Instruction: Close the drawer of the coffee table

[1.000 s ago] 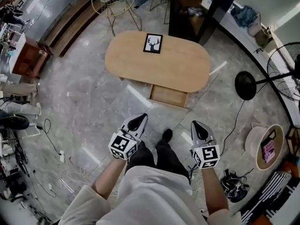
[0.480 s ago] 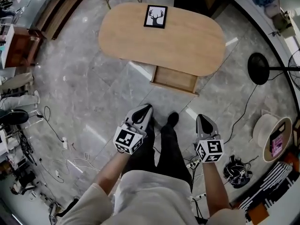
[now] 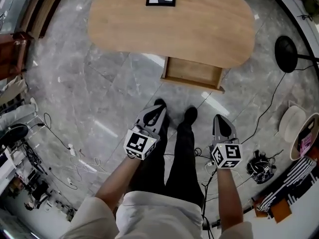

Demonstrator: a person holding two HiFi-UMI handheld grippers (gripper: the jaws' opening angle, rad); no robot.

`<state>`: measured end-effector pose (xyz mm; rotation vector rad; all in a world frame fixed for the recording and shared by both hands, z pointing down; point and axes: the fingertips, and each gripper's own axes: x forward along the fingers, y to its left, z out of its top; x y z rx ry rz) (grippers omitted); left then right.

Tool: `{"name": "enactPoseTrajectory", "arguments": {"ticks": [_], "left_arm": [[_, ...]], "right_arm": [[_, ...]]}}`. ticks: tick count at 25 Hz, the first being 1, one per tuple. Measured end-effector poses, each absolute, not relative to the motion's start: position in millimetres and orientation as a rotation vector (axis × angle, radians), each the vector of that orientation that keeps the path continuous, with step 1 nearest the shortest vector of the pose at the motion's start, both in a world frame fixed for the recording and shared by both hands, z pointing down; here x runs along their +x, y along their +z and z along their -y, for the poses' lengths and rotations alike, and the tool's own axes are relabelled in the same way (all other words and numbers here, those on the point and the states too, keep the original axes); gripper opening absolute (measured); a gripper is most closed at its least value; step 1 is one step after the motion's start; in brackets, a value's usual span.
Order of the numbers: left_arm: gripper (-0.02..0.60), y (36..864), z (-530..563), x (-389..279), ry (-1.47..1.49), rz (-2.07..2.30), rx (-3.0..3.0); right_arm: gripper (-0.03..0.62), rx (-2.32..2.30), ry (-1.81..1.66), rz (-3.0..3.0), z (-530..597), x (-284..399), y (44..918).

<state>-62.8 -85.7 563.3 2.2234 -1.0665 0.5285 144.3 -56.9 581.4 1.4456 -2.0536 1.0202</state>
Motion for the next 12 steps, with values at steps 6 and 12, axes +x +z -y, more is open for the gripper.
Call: {"name": "enactPoseTrajectory", "arguments": {"ticks": [6,12], "left_arm": [[0.006,642,81,-75,0.608,1.030,2.195],[0.033,711,78,-74,0.641,1.021,2.154]], "right_arm": [[0.015,1.452,1.092,1.997,46,133,658],[0.029,1.452,1.120,1.956,48,132,729]]}}
